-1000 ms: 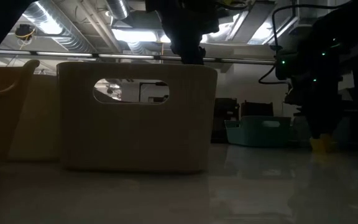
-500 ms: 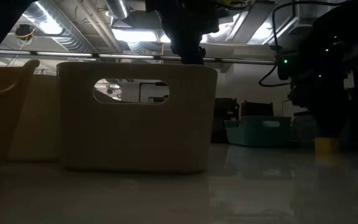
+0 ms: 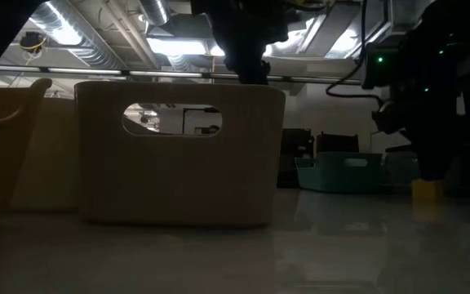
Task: Sort blocks
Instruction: Put the yellow block into the blue bin, then put the yellow block into the dark blue bin, then put the green block into the top green bin
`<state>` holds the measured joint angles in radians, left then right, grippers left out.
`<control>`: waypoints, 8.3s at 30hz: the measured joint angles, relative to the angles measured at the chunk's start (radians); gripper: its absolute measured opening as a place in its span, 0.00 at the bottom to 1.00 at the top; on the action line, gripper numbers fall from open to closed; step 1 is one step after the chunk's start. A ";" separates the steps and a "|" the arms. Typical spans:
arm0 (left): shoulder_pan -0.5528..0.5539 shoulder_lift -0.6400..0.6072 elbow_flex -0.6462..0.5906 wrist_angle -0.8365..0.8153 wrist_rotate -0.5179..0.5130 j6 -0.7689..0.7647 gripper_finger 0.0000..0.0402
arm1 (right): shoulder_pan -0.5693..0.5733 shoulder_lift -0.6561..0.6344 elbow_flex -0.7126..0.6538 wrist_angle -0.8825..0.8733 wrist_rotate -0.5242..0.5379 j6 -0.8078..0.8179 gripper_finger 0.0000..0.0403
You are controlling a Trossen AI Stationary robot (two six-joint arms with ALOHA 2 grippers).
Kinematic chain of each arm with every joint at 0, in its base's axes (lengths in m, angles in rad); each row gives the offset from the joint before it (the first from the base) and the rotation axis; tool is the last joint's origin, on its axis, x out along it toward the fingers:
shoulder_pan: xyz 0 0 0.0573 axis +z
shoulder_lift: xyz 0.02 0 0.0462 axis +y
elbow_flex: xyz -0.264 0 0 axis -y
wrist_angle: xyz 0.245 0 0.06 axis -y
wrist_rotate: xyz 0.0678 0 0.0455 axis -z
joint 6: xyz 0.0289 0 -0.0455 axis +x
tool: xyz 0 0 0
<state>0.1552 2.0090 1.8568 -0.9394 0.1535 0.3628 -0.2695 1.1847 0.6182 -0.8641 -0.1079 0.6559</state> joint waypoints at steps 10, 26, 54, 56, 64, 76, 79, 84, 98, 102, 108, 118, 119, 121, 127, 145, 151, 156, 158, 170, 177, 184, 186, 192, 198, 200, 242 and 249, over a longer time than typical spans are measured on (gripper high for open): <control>-0.019 0.000 0.000 -0.002 0.000 0.004 0.45 | 0.015 0.000 0.001 0.005 -0.083 0.002 0.38; -0.018 0.000 0.000 -0.021 0.000 0.004 0.45 | 0.014 0.000 0.002 0.011 -0.069 0.035 0.56; 0.014 -0.040 -0.001 -0.143 0.019 -0.002 0.45 | 0.014 0.159 0.004 0.095 -0.043 0.034 0.32; 0.028 -0.050 -0.001 -0.165 0.046 -0.003 0.45 | 0.014 0.159 0.005 0.098 -0.044 -0.001 0.32; 0.160 -0.083 -0.001 -0.172 0.061 -0.058 0.45 | 0.014 0.159 0.004 0.103 -0.166 -0.083 0.32; 0.336 -0.081 -0.001 -0.171 0.060 -0.192 0.45 | 0.015 0.159 0.041 0.105 -0.451 -0.181 0.32; 0.344 -0.071 -0.001 -0.141 0.060 -0.207 0.45 | 0.015 0.159 0.091 0.097 -0.456 -0.218 0.32; 0.344 -0.023 -0.001 -0.060 -0.038 -0.342 0.45 | 0.040 0.159 0.187 0.010 -0.481 -0.312 0.32; 0.359 0.113 -0.001 -0.042 -0.161 -0.477 0.45 | 0.509 0.071 0.235 -0.120 -0.366 -0.113 0.32; 0.353 0.163 -0.001 -0.041 -0.162 -0.496 0.45 | 0.671 0.064 0.235 -0.120 -0.291 0.065 0.32; 0.350 0.201 -0.001 -0.042 -0.211 -0.533 0.45 | 0.896 0.064 0.235 -0.116 -0.218 0.361 0.37; 0.350 0.201 -0.001 -0.040 -0.240 -0.553 0.45 | 1.142 0.064 0.235 0.004 -0.093 0.657 0.37; 0.350 0.201 -0.001 -0.040 -0.240 -0.562 0.45 | 1.160 0.064 0.235 0.026 -0.081 0.661 0.40; 0.350 0.201 -0.001 -0.040 -0.240 -0.572 0.45 | 1.192 0.064 0.235 0.066 -0.070 0.664 0.45; 0.350 0.200 -0.001 -0.042 -0.240 -0.574 0.45 | 1.260 0.064 0.235 0.169 -0.026 0.683 0.55; 0.354 0.199 -0.001 -0.044 -0.325 -0.582 0.45 | 1.271 0.064 0.234 0.175 0.049 0.674 0.54; 0.350 0.238 0.000 -0.047 -0.343 -0.617 0.45 | 1.271 0.064 0.234 0.175 0.049 0.673 0.54; 0.354 0.261 0.000 -0.038 -0.343 -0.615 0.45 | 1.271 0.064 0.234 0.173 0.065 0.671 0.54; 0.354 0.262 0.000 -0.038 -0.343 -0.596 0.45 | 1.271 0.064 0.234 0.173 0.071 0.671 0.54; 0.382 0.262 0.000 -0.032 -0.341 -0.506 0.43 | 1.271 0.064 0.234 0.173 0.079 0.671 0.54; 0.414 0.262 0.000 -0.009 -0.341 -0.477 0.25 | 1.271 0.064 0.234 0.173 0.082 0.671 0.54; 0.433 0.259 0.003 0.022 -0.344 -0.458 0.06 | 1.271 0.064 0.234 0.174 0.082 0.671 0.54; 0.435 0.259 0.003 0.023 -0.338 -0.459 0.02 | 1.271 0.064 0.234 0.173 0.082 0.671 0.54; 0.426 0.259 0.003 0.021 -0.336 -0.449 0.05 | 1.271 0.064 0.234 0.173 0.083 0.671 0.54; 0.421 0.262 0.001 0.017 -0.338 -0.389 0.19 | 1.271 0.064 0.234 0.174 0.083 0.671 0.54; 0.423 0.263 0.001 0.017 -0.338 -0.390 0.24 | 1.271 0.064 0.234 0.173 0.083 0.671 0.54; 0.412 0.298 -0.003 0.011 -0.277 -0.205 0.29 | 1.271 0.064 0.234 0.174 0.084 0.671 0.54; 0.412 0.293 0.002 0.006 -0.263 -0.205 0.29 | 1.271 0.064 0.234 0.174 0.097 0.671 0.54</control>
<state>0.5670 2.3020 1.8586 -0.9329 -0.1093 0.1581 1.0010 1.2488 0.8520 -0.6899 -0.0108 1.3266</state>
